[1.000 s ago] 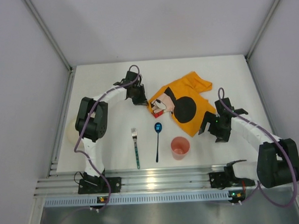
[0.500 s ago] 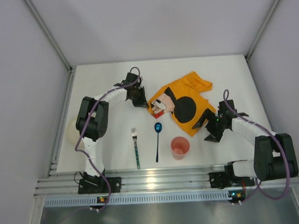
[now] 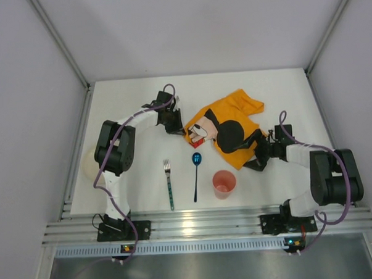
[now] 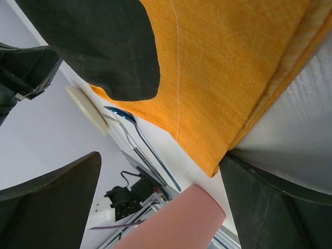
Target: Set the dinner table for one person
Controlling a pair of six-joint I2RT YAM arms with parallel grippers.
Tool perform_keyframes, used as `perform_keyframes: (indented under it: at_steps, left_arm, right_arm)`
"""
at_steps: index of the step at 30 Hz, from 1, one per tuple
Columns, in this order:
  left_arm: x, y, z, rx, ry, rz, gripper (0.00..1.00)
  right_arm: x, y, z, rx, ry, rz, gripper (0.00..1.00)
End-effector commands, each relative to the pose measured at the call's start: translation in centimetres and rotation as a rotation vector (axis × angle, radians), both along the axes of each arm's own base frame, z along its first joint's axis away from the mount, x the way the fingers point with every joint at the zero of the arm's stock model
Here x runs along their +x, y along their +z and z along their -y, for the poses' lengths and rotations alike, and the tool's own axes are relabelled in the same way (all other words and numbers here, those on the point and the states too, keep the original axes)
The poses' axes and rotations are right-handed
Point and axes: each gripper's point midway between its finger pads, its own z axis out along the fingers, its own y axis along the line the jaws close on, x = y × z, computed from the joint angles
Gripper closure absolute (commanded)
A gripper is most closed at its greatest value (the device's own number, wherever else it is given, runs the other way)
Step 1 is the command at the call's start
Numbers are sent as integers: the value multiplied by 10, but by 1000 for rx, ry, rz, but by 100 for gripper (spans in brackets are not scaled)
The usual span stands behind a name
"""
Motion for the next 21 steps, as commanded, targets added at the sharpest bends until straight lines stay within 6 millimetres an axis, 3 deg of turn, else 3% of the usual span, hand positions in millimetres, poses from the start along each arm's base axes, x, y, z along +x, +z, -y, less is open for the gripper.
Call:
perform_keyframes:
  at_steps: [1,8,14,17,20,21]
  left_arm:
    - [1,16,4,-29,-29,33,100]
    - [10,22,5,-41,-38,45,100]
    - [20,30,8,-59,-39,59,100]
    - [22,34,10,-67,-44,66,100]
    - [22,33,8,-59,-43,68,100]
    - [23,34,8,-60,-43,69,100]
  right_arm:
    - [-11,-56,28,-184,-83,-101,0]
    - [20,-48,29,-195,-86,-65,1]
    - [35,-55,21,-199,-49,-101,3]
    - [43,-56,15,-215,-25,-102,14]
    - [50,-53,11,-228,3,-90,46]
    - [51,-51,10,-230,10,-83,66]
